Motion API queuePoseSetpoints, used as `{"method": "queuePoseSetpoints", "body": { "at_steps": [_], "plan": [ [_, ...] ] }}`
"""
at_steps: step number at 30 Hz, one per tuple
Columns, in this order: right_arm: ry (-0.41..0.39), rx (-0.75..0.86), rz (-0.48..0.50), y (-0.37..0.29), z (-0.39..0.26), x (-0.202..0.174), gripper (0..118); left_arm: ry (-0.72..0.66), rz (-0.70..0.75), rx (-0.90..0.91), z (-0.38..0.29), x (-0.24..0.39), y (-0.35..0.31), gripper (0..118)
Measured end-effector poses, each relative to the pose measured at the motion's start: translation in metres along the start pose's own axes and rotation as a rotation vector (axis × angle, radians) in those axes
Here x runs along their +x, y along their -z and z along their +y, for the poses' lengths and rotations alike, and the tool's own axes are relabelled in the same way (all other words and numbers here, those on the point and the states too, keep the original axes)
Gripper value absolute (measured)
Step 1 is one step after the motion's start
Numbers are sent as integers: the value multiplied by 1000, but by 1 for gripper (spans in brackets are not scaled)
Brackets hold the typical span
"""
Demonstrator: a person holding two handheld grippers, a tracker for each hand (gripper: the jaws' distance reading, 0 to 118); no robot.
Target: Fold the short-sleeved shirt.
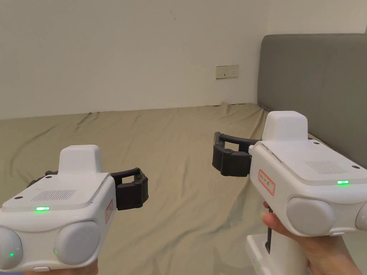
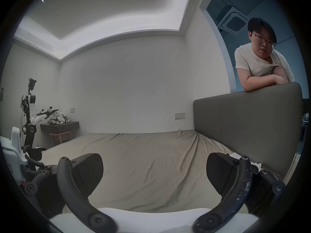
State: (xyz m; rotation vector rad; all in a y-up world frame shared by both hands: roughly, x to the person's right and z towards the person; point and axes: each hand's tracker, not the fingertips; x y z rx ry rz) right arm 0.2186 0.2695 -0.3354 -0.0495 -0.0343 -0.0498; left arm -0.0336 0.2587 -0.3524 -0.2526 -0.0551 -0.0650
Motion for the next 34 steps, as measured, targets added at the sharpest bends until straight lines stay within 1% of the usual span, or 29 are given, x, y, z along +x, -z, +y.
{"method": "queuePoseSetpoints", "body": {
  "at_steps": [2, 4, 6, 8, 10, 12, 15, 18, 21, 23, 26, 28, 34],
  "plan": [
    [-3, -28, -45, 1, 2, -4, 118, -36, -22, -21, 0, -4, 3, 118],
    [0, -81, -83, 3, 4, -7, 118, -43, -25, -37, -1, -4, 4, 118],
    [1, -117, -156, 5, 4, -12, 118, -28, -19, -45, -4, -3, 6, 118],
    [-19, -127, -188, 7, 1, -15, 118, -1, -4, -49, -6, -1, 7, 118],
    [-41, -114, -155, 7, -3, -13, 118, 5, -5, -56, -6, -1, 8, 118],
    [-42, -95, -116, 7, -6, -13, 118, -8, -15, -61, -5, -3, 7, 118],
    [-37, -106, -122, 6, -2, -14, 118, -37, -28, -48, -4, -7, 5, 118],
    [-56, -91, -116, 6, 2, -14, 118, -9, -4, -37, -3, -5, 3, 118],
    [-55, -97, -102, 8, 4, -13, 118, 13, 12, -38, -4, -4, 3, 118],
    [-44, -65, -143, 6, 2, -16, 118, 1, 8, -48, -3, -5, 4, 118],
    [-117, -69, -138, 6, -2, -20, 118, -21, -13, -53, -3, -8, 5, 118],
    [-139, -70, -113, 6, -6, -21, 118, -19, -10, -62, -4, -6, 7, 118],
    [-93, -73, -66, 9, -13, -14, 118, 12, -3, -83, -12, -3, 14, 118]
  ]
}}
